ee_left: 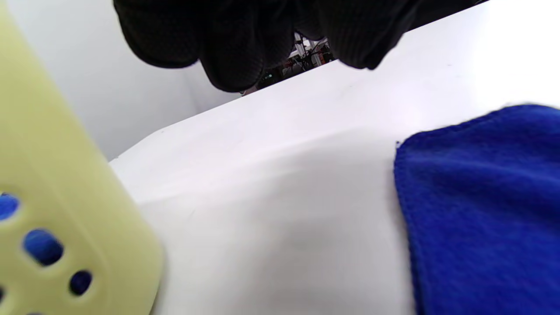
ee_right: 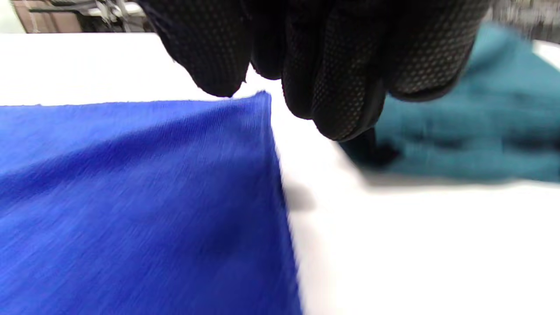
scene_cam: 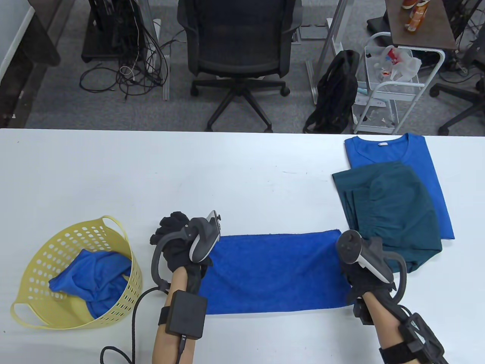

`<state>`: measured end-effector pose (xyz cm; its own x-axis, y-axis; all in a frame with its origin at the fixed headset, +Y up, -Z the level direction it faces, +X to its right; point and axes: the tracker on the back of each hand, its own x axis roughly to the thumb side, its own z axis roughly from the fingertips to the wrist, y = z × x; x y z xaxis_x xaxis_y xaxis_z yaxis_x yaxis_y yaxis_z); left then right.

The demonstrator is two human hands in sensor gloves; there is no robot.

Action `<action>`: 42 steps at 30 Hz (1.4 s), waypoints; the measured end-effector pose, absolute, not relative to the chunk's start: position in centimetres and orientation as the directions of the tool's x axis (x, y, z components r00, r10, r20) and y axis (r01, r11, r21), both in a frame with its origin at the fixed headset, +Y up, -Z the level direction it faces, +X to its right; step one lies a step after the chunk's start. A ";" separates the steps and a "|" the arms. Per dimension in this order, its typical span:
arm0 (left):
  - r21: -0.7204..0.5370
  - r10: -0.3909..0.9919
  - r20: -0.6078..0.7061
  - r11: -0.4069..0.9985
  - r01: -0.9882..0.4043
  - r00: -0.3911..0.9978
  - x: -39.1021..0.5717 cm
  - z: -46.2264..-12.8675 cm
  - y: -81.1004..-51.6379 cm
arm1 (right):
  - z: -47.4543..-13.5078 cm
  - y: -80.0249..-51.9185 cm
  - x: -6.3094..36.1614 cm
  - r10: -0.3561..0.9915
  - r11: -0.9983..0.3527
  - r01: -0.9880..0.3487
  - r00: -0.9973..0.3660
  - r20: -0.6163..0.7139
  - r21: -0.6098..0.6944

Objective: Fold and stack clothes and towels from laundry basket

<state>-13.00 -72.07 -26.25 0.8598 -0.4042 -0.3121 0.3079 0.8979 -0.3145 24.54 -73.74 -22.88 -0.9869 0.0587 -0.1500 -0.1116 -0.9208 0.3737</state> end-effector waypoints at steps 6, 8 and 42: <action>-0.207 -0.227 -0.200 0.961 0.186 0.953 -11.5 -22.9 -72.2 | -21.9 -76.8 24.6 -0.015 -0.933 -0.092 -0.956 -0.292 0.349; -0.157 -0.214 -0.154 0.969 0.190 0.965 -11.0 -21.1 -72.8 | -21.6 -77.2 24.9 0.103 -0.918 -0.234 -0.920 -0.377 0.320; -0.070 -0.111 -0.019 0.992 0.109 0.994 -12.9 -17.1 -74.0 | -20.9 -79.8 30.3 0.839 -0.370 -0.834 -0.489 -0.238 0.411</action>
